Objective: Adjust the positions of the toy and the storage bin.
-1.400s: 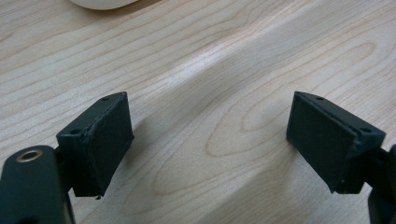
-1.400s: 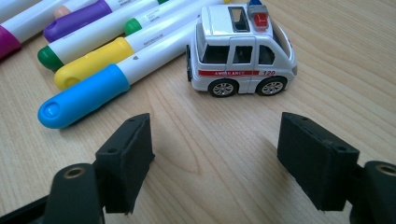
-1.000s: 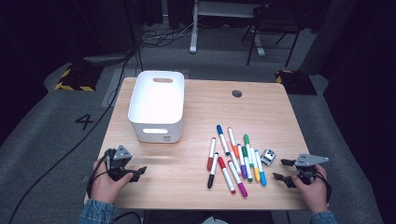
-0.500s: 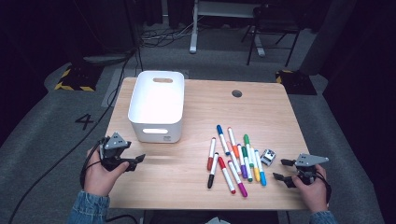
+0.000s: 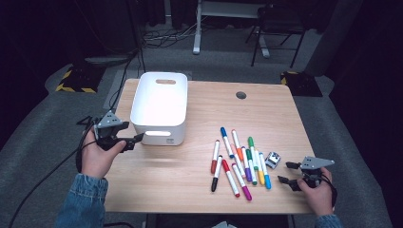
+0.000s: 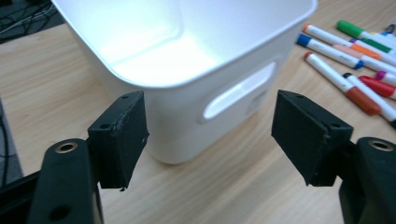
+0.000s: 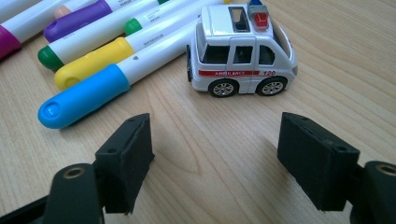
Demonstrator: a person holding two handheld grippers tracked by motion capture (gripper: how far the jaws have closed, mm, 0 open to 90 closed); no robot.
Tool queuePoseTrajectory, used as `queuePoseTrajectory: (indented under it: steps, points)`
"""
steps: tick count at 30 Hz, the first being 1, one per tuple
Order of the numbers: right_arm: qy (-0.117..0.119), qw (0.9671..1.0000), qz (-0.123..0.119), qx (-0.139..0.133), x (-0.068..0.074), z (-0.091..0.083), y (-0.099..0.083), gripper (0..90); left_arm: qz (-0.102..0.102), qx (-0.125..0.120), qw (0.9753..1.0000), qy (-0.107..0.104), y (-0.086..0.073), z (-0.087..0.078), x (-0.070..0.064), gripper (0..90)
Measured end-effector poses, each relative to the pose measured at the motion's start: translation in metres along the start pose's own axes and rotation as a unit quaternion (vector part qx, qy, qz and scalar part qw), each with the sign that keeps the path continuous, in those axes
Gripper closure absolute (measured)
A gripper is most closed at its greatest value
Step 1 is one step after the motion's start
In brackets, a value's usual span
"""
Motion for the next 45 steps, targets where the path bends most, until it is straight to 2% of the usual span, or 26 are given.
queuePoseTrajectory:
  steps: [8, 12, 14, 17, 19, 21, 22, 23, 27, 30, 31, 33, 34, 45]
  points:
    - [0.0, 1.0, 0.0, 0.0, 0.0, 0.0, 0.0, 26.6, 0.002, -0.01, 1.0, -0.001, 0.023, 0.01, 0.013, 28.0]
    - [0.0, 1.0, 0.0, 0.0, 0.0, 0.0, 0.0, 26.6, -0.004, -0.022, 0.9997, 0.012, 0.032, 0.014, 0.023, 28.3]
    - [0.0, 1.0, 0.0, 0.0, 0.0, 0.0, 0.0, 26.6, -0.014, -0.025, 0.9994, 0.016, 0.034, 0.02, 0.03, 28.7]
    - [0.0, 1.0, 0.0, 0.0, 0.0, 0.0, 0.0, 26.6, -0.01, -0.009, 0.9996, 0.025, 0.033, 0.031, 0.039, 28.5]
    - [0.0, 1.0, 0.0, 0.0, 0.0, 0.0, 0.0, 26.6, -0.009, 0.001, 0.9997, 0.021, 0.03, 0.041, 0.041, 28.5]
    - [0.0, 1.0, 0.0, 0.0, 0.0, 0.0, 0.0, 26.6, -0.017, -0.004, 0.9997, 0.016, 0.029, 0.045, 0.041, 28.6]
    - [0.001, 1.0, 0.0, 0.0, 0.0, 0.0, 0.0, 26.6, -0.012, 0.002, 0.9998, 0.013, 0.028, 0.046, 0.041, 30.3]
    - [0.002, 1.0, -0.002, 0.0, 0.0, 0.0, 0.0, 26.6, -0.025, -0.006, 0.9996, 0.012, 0.027, 0.046, 0.039, 31.0]
    - [0.002, 1.0, -0.001, 0.0, 0.0, 0.0, 0.0, 26.6, -0.036, -0.02, 0.9991, 0.006, 0.021, 0.044, 0.034, 32.8]
    - [0.003, 1.0, -0.002, 0.0, 0.0, 0.0, 0.0, 26.6, -0.027, -0.007, 0.9996, 0.006, 0.019, 0.039, 0.027, 35.3]
    - [0.003, 1.0, -0.002, 0.0, 0.0, 0.0, 0.0, 26.6, -0.016, 0.001, 0.9998, 0.008, 0.019, 0.036, 0.023, 34.9]
    - [0.004, 1.0, -0.002, 0.0, 0.0, 0.0, 0.0, 26.5, 0.0, -0.001, 0.9999, 0.013, 0.016, 0.033, 0.016, 34.8]
    - [0.004, 1.0, -0.003, 0.0, 0.0, 0.0, 0.0, 26.5, 0.001, -0.003, 0.9999, 0.01, 0.014, 0.032, 0.013, 34.8]
    - [0.004, 1.0, -0.003, 0.0, 0.0, 0.0, 0.0, 26.5, 0.026, -0.022, 0.999, -0.029, -0.008, 0.014, -0.033, 35.5]
Point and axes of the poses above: each handheld gripper's, and its own axes: z roughly forward along the jaws, y roughly out of its top, x roughly to its left, the point moved 2 cm from there along z, roughly forward along the jaws, and after that the axes turned 6 degrees about x, right-handed, at the moved point
